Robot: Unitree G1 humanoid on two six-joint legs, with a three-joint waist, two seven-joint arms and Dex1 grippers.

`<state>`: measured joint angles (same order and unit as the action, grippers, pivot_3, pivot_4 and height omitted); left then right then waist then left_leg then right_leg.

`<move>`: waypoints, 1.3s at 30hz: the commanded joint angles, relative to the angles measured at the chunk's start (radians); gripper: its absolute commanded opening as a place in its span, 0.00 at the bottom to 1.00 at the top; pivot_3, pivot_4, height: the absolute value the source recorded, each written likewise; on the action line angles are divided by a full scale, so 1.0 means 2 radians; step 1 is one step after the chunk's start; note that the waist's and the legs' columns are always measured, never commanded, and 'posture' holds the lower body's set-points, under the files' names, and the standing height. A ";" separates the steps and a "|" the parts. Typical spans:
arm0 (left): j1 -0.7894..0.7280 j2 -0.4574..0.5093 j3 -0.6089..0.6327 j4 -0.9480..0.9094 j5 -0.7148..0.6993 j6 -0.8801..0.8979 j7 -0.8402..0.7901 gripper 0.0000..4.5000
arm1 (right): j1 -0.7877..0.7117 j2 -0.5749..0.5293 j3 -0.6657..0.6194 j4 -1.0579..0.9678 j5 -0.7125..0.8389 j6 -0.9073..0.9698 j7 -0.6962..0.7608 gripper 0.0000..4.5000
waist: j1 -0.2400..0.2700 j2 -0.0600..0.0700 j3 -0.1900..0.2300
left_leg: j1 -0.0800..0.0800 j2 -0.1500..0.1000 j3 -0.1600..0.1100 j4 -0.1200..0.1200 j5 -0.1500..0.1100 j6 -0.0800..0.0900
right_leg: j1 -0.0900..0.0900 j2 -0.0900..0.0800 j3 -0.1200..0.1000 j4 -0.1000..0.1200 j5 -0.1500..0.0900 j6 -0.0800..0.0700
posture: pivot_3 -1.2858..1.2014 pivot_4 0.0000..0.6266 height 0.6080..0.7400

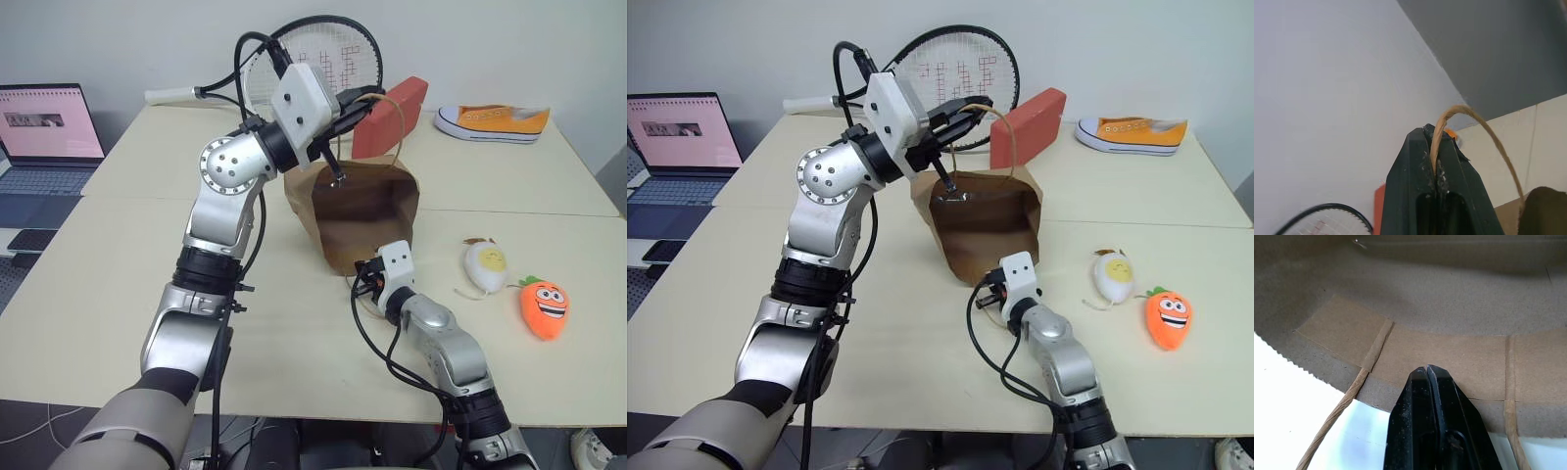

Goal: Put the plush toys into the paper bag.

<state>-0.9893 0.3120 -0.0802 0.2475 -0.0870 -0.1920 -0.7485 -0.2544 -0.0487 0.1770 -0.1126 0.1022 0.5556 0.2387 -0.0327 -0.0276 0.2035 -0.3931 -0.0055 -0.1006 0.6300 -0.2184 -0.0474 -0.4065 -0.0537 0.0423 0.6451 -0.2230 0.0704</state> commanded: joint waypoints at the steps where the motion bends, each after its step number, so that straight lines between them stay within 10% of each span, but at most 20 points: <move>1: -0.011 0.003 0.000 -0.016 0.024 -0.046 0.026 0.00 | 0.002 0.000 -0.003 -0.002 0.004 0.011 0.002 0.00 | 0.000 0.000 0.000 | 0.000 0.000 0.000 0.000 0.000 0.000 | 0.000 0.000 0.000 0.000 0.000 0.000 | 0.52 0.24 1.00; 9: -0.005 -0.001 -0.006 -0.004 0.057 -0.078 0.066 0.00 | -0.001 -0.003 -0.002 -0.002 0.004 0.012 0.004 0.00 | 0.000 0.000 0.000 | 0.000 0.000 0.000 0.000 0.000 0.000 | 0.000 0.000 0.000 0.000 0.000 0.000 | 0.52 0.24 1.00; 25: 0.095 0.004 -0.020 -0.171 -0.153 0.219 -0.070 0.00 | 0.011 -0.068 -0.015 -0.170 0.038 0.077 0.051 0.00 | -0.001 0.000 0.000 | -0.001 0.000 0.000 0.000 0.000 0.000 | -0.001 0.000 0.000 0.000 0.000 0.000 | 0.52 0.24 1.00; 28: 0.104 0.008 -0.026 -0.185 -0.161 0.238 -0.077 0.00 | 0.018 -0.093 -0.033 -0.223 0.062 0.108 0.064 0.11 | 0.000 0.000 0.000 | -0.001 0.000 -0.001 0.000 0.000 0.000 | -0.001 0.000 0.000 0.000 0.000 0.000 | 0.52 0.24 1.00; 39: 0.121 -0.010 -0.039 -0.187 -0.170 0.254 -0.086 0.00 | 0.058 -0.273 -0.195 -0.350 0.162 0.205 0.146 0.99 | 0.002 0.000 0.000 | -0.002 0.000 -0.001 0.000 0.000 0.000 | -0.001 0.000 -0.001 -0.001 0.000 0.000 | 0.52 0.24 1.00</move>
<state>-0.7452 0.3027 -0.1531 -0.1018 -0.4106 0.3219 -0.9138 -0.1422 -0.5707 -0.1545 -0.7779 0.4157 0.9643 0.5111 -0.0283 -0.0274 0.2037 -0.3964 -0.0058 -0.1015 0.6305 -0.2185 -0.0474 -0.4075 -0.0541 0.0415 0.6438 -0.2233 0.0704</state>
